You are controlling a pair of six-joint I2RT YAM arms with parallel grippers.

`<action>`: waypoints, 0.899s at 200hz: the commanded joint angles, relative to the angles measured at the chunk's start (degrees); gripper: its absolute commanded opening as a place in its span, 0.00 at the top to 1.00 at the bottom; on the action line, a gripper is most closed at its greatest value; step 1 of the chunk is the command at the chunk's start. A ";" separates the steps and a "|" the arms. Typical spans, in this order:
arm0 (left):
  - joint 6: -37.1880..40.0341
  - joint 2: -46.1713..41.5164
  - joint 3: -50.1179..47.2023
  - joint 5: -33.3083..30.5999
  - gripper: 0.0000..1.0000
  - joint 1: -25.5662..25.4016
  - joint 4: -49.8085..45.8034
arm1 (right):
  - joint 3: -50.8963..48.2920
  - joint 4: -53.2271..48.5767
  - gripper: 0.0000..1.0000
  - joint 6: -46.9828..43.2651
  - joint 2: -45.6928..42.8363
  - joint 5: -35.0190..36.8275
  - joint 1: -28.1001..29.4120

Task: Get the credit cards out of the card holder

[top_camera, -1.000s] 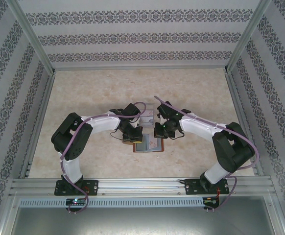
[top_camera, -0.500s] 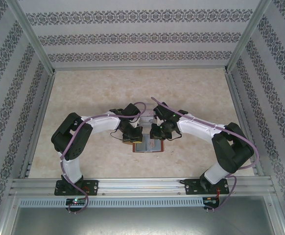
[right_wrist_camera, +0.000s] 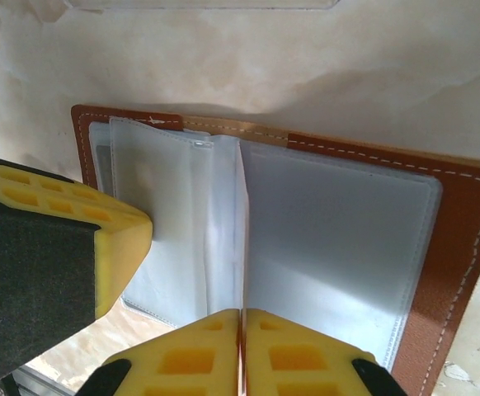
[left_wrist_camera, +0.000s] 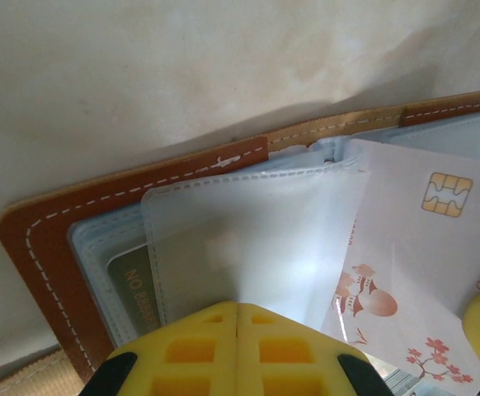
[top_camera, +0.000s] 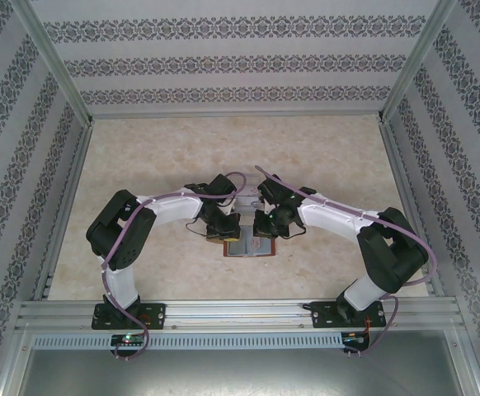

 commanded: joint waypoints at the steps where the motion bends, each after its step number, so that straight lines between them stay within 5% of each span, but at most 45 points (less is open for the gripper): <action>1: 1.45 0.17 -0.16 -1.15 0.98 -0.71 -1.61 | -0.16 -1.27 0.91 0.38 -1.21 -0.05 0.51; 110: 1.46 -4.32 0.92 -2.72 0.97 -0.49 -2.62 | 2.24 -6.52 0.94 -4.03 -5.93 3.22 -1.79; 180: 1.60 -8.43 -3.29 -2.89 0.96 2.70 -0.61 | 10.06 -8.98 0.97 -28.89 -2.76 2.33 -3.28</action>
